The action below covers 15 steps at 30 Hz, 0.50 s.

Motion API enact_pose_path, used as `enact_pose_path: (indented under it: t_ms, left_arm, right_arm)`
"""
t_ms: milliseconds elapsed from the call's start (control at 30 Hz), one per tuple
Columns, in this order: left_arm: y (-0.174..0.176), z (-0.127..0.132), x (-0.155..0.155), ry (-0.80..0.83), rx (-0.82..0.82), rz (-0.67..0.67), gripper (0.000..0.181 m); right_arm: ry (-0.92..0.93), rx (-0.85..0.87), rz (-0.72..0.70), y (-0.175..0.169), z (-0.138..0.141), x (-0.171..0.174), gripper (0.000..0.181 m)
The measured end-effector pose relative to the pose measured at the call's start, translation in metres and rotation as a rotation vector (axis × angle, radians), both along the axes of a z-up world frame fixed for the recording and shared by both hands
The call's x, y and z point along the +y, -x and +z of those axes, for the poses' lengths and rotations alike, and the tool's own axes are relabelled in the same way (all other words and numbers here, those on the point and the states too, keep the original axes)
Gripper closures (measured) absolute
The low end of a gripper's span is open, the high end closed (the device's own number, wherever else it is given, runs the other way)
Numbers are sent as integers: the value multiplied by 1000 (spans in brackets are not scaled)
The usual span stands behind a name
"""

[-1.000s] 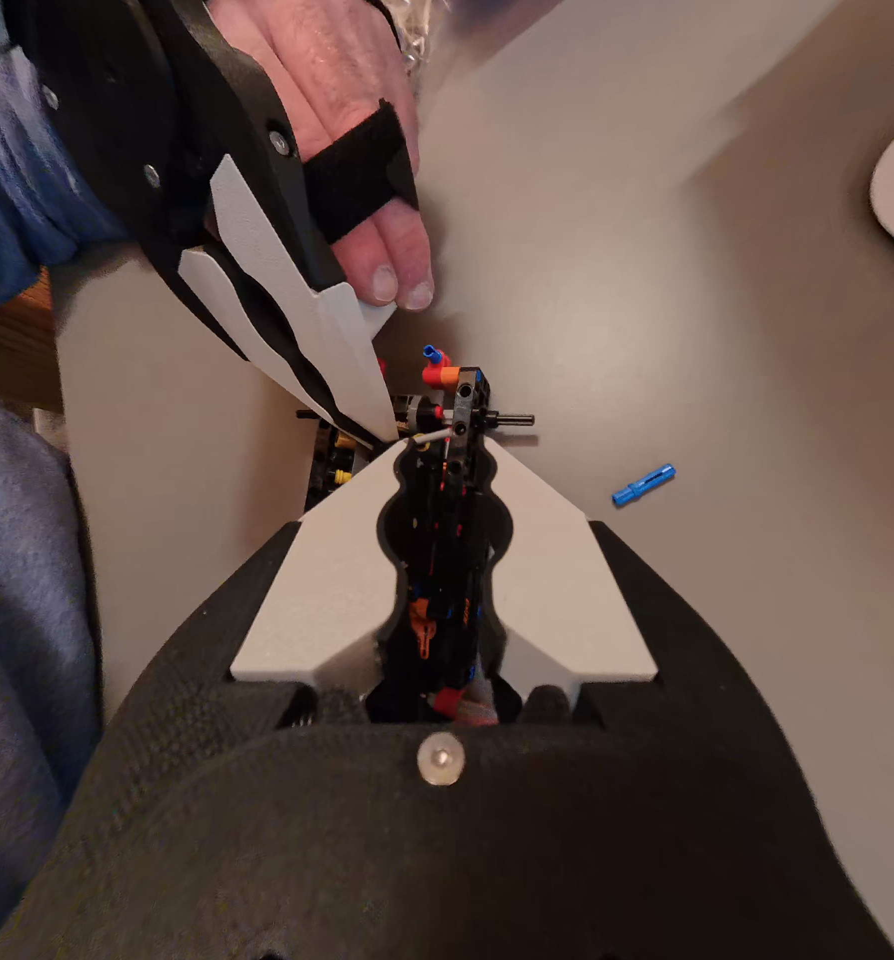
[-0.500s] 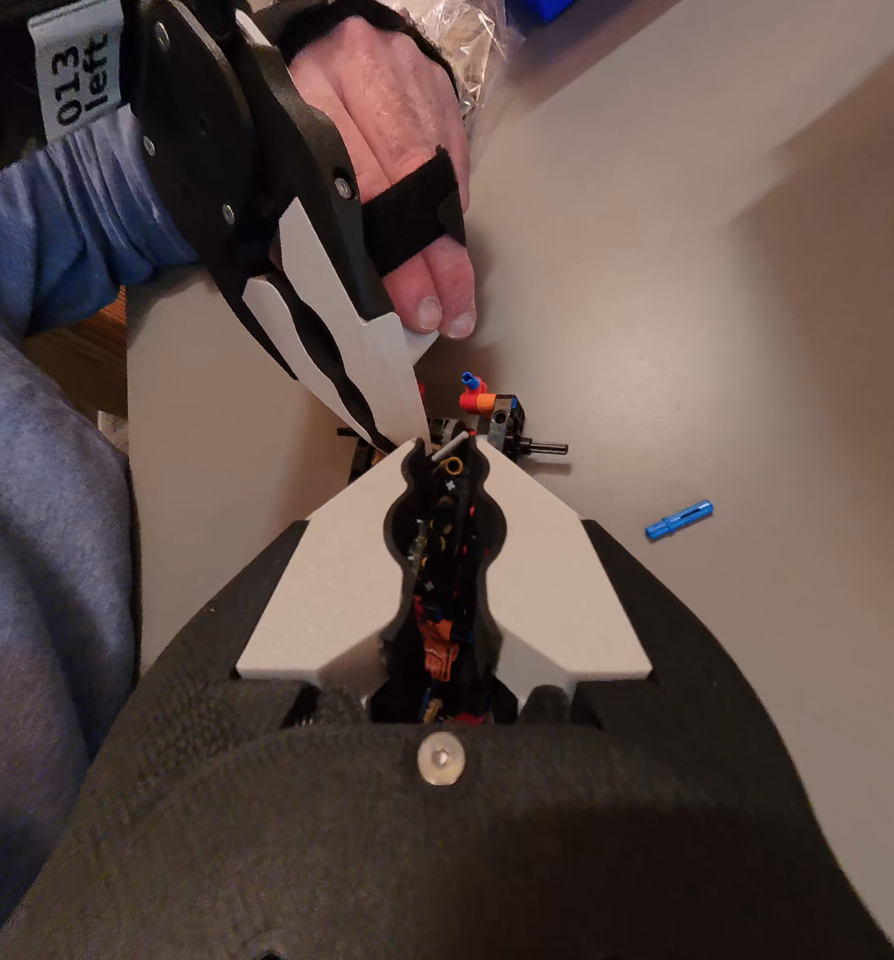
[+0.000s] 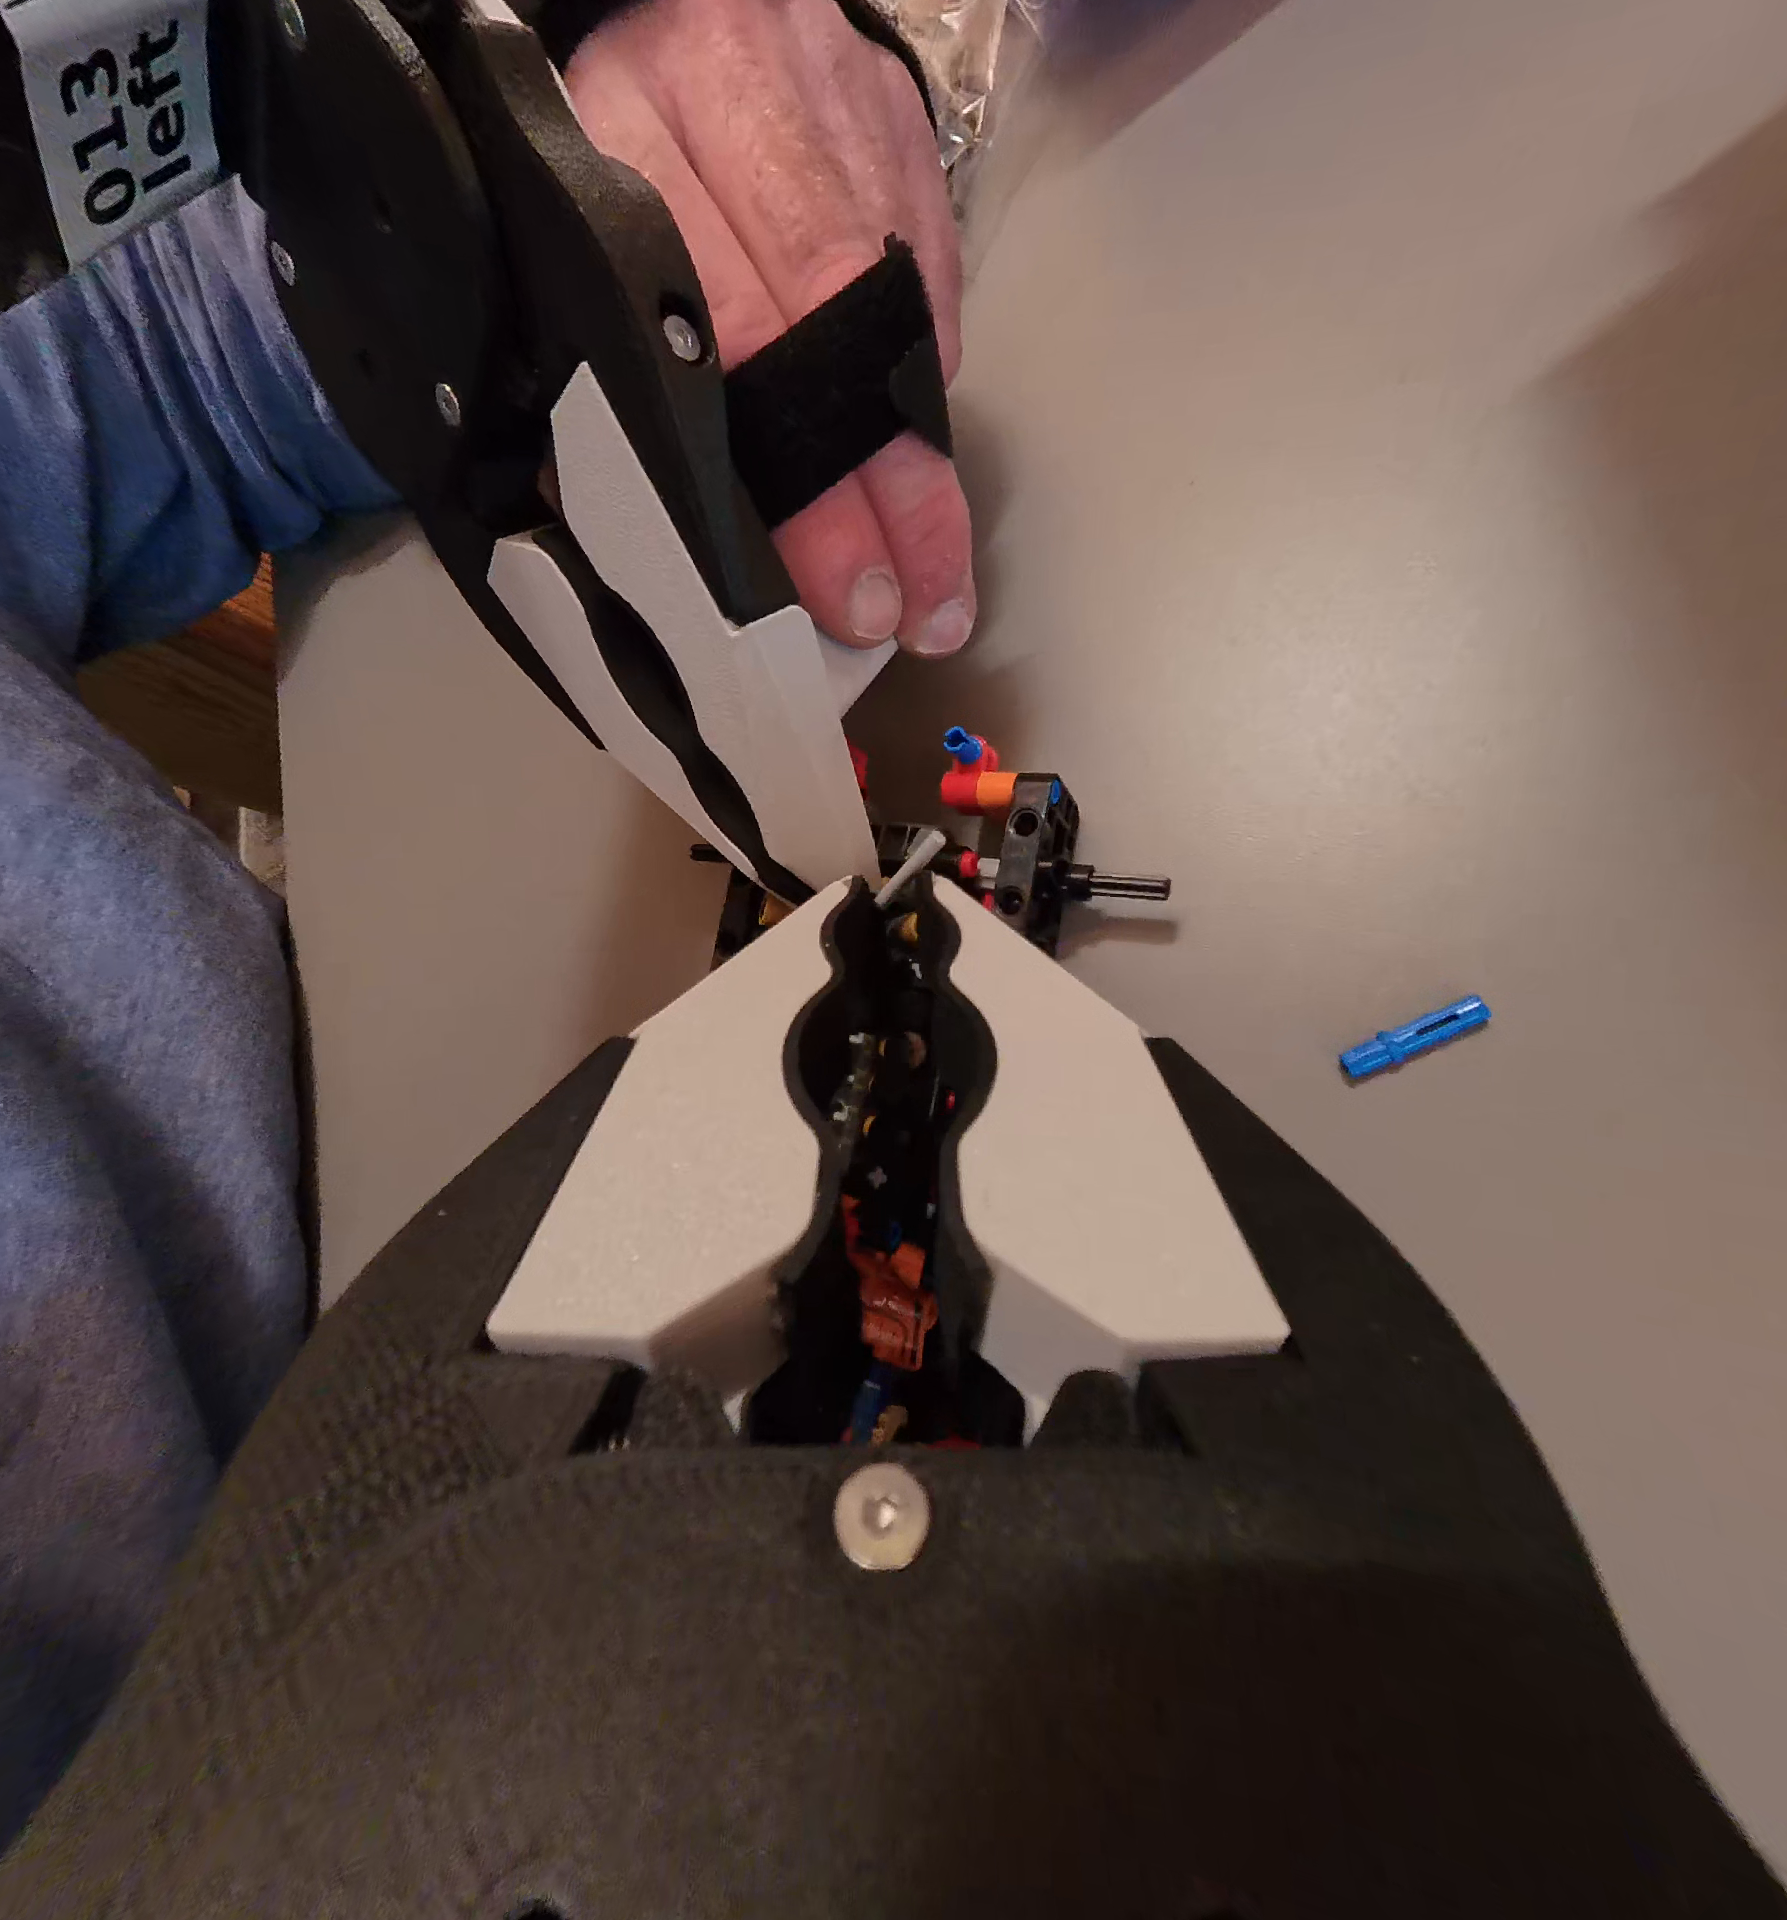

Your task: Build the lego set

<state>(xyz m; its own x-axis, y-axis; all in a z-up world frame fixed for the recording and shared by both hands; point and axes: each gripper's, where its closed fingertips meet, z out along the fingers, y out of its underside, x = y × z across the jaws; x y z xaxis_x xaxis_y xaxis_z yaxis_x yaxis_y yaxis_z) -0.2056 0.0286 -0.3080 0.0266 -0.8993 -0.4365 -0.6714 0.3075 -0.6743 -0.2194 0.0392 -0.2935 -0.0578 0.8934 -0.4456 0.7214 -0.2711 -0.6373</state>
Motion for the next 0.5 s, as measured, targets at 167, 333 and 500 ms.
enact_pose_path:
  t_ms: [167, 333, 500]
  left_arm:
    - [0, 0, 1, -3, -1, 1, 181]
    - [0, 0, 1, -4, -1, 2, 181]
    - [-1, 0, 2, -6, -1, 1, 181]
  right_arm:
    - [33, 16, 9, 1, 2, -3, 178]
    - [50, 31, 10, 2, 3, -4, 181]
    - [16, 15, 18, 2, 2, -4, 179]
